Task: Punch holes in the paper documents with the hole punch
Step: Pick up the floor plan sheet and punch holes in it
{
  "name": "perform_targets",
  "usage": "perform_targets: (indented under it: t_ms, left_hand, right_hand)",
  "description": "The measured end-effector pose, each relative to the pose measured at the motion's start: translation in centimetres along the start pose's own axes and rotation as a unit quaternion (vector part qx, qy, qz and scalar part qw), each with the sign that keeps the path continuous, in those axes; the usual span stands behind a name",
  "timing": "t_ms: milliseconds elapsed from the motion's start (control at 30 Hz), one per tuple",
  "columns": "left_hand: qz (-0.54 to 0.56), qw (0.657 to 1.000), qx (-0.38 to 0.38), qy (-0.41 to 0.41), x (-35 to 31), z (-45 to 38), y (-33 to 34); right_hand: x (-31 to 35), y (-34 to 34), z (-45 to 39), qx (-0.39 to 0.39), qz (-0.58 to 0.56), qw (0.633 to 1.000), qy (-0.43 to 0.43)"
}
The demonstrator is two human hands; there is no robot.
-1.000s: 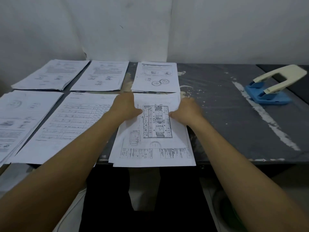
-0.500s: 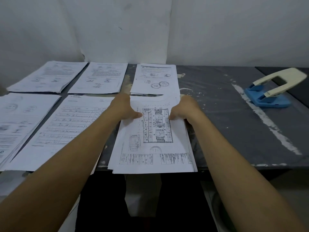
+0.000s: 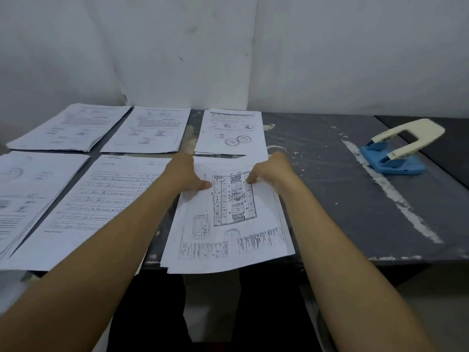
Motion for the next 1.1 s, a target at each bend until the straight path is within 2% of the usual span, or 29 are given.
perform_targets:
  t_ms: [100,267,367,467,567,700,833,933,1100]
  left_hand:
    - [0.001,1.000,-0.007,0.006,-0.2,0.2,-0.1]
    - [0.016,1.000,-0.026,0.000,0.3,0.4,-0.3]
    - [0.099,0.992,-0.079,-0.001,0.9,0.6,-1.5]
    - [0.286,0.951,-0.119,0.012,0.5,1.0,-3.4]
    - [0.397,0.903,-0.161,0.040,-1.1,1.4,-5.9]
    - [0.433,0.865,-0.237,0.088,-3.6,1.9,-10.7]
    - [0.459,0.830,-0.279,0.148,-5.7,3.2,-14.0]
    - [0.428,0.842,-0.285,0.165,-6.1,3.7,-13.7]
    - [0.403,0.862,-0.274,0.140,-4.4,3.9,-10.5]
  right_hand:
    - [-0.5,0.0,0.6,0.035,-0.087,0.996,0.007]
    - [-0.8,0.4,1.0,0.043,-0.112,0.992,-0.045]
    - [0.4,-1.1,1.5,0.040,-0.160,0.983,-0.081]
    - [2.8,-2.7,1.9,0.025,-0.213,0.968,-0.129]
    - [5.8,-4.3,2.5,-0.013,-0.227,0.958,-0.175]
    - [9.6,-6.9,4.0,-0.062,-0.277,0.926,-0.248]
    - [12.0,-8.5,5.2,-0.083,-0.313,0.900,-0.292]
    - [11.5,-8.2,4.9,-0.087,-0.314,0.902,-0.283]
    - [8.5,-6.4,3.6,-0.084,-0.290,0.920,-0.250]
Point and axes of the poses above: each hand's wrist, its own z-axis away from the middle knuckle, its own y-axis out of the palm, x = y × z, the point moved 10 cm from there along -z, towards the middle knuckle
